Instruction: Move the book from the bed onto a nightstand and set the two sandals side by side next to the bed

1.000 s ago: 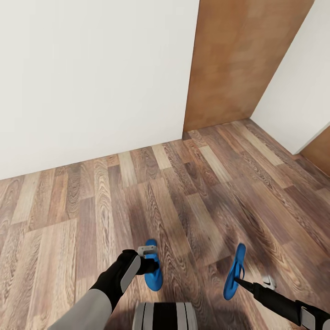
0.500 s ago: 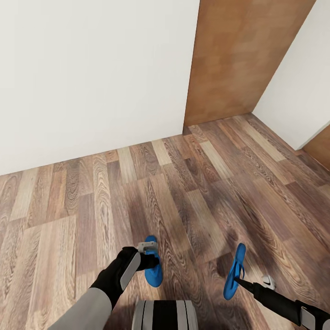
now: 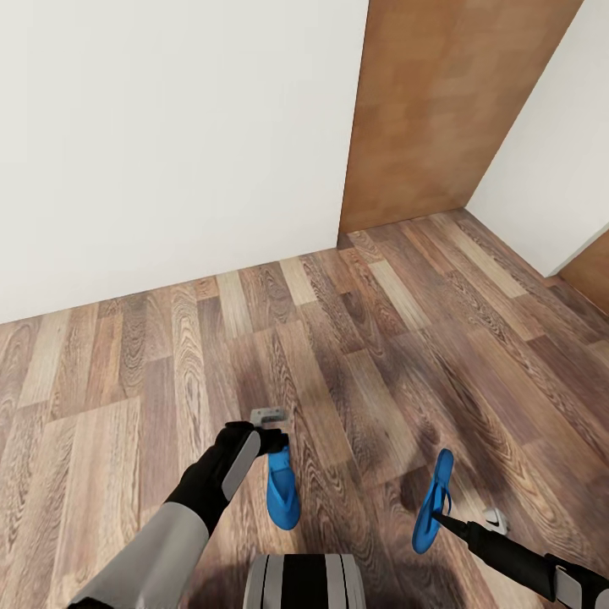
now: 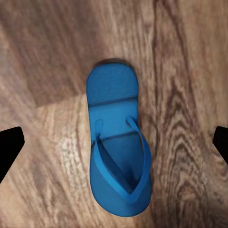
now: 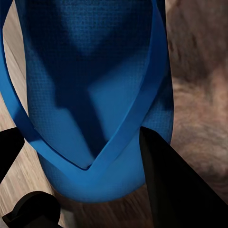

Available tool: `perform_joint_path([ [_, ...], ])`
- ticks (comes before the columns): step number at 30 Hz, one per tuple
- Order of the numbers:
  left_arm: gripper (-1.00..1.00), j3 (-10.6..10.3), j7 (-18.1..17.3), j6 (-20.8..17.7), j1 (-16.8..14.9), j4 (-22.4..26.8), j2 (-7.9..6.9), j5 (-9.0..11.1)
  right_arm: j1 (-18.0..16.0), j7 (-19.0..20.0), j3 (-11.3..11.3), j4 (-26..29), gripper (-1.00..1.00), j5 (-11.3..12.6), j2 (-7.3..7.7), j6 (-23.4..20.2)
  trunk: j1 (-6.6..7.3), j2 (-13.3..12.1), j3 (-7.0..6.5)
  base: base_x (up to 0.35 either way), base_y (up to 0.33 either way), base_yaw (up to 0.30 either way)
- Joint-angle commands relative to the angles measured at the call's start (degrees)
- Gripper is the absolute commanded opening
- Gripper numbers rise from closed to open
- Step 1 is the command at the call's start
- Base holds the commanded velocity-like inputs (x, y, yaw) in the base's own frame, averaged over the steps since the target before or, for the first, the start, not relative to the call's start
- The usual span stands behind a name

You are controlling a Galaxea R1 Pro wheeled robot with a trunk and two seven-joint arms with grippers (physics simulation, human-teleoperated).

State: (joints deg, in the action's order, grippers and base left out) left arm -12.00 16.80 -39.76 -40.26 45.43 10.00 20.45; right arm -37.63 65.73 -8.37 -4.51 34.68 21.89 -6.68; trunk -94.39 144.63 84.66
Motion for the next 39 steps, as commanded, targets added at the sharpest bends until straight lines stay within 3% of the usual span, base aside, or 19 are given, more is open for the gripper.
perform_joint_path([
  [1,1.0,-0.1,0.4,-0.2,0.0,0.0,0.0,0.7,-0.1,0.2,-0.4,-0.2,-1.0,0.7,0.0,-0.7,0.01,0.0,0.04,0.0,0.0,0.0],
  [8,1.0,-0.2,-2.8,-0.9,-0.1,-2.6,0.0,3.1,-0.1,0.2,-0.4,-0.2,-1.0,0.7,0.0,-0.7,0.01,0.0,0.04,0.0,0.0,0.0],
  [10,1.0,-0.2,-9.7,-7.4,-0.1,-4.2,0.0,4.3,-0.1,0.2,-0.4,-0.2,-1.0,0.7,0.0,-0.7,0.01,0.0,0.04,0.0,0.0,0.0],
  [13,1.0,-0.2,-12.3,-10.0,-0.1,-4.5,0.0,4.5,-0.1,0.2,-0.4,-0.2,-1.0,0.7,0.0,-0.7,0.01,0.0,0.04,0.0,0.0,0.0],
  [25,1.0,-0.2,-13.2,-10.7,-0.1,-4.7,0.0,4.4,-0.1,0.2,-0.4,-0.2,-1.0,0.7,0.0,-0.7,0.01,0.0,0.04,0.0,0.0,0.0],
  [30,1.0,-0.2,-12.7,-8.6,-0.1,-5.1,0.0,4.3,-0.1,0.2,-0.4,-0.2,-1.0,0.7,0.0,-0.7,0.01,0.0,0.04,0.0,0.0,0.0],
  [33,1.0,-0.2,-11.1,-6.9,-0.1,-6.2,0.0,4.3,-0.1,0.2,-0.4,-0.2,-1.0,0.7,0.0,-0.7,-0.07,0.1,0.7,0.0,0.0,0.0],
  [39,1.0,-0.1,-9.0,-4.5,-0.1,-6.7,0.0,4.3,-0.1,0.2,-0.4,-0.2,-1.0,0.7,0.0,-0.7,-0.07,0.1,0.7,0.0,0.0,0.0],
])
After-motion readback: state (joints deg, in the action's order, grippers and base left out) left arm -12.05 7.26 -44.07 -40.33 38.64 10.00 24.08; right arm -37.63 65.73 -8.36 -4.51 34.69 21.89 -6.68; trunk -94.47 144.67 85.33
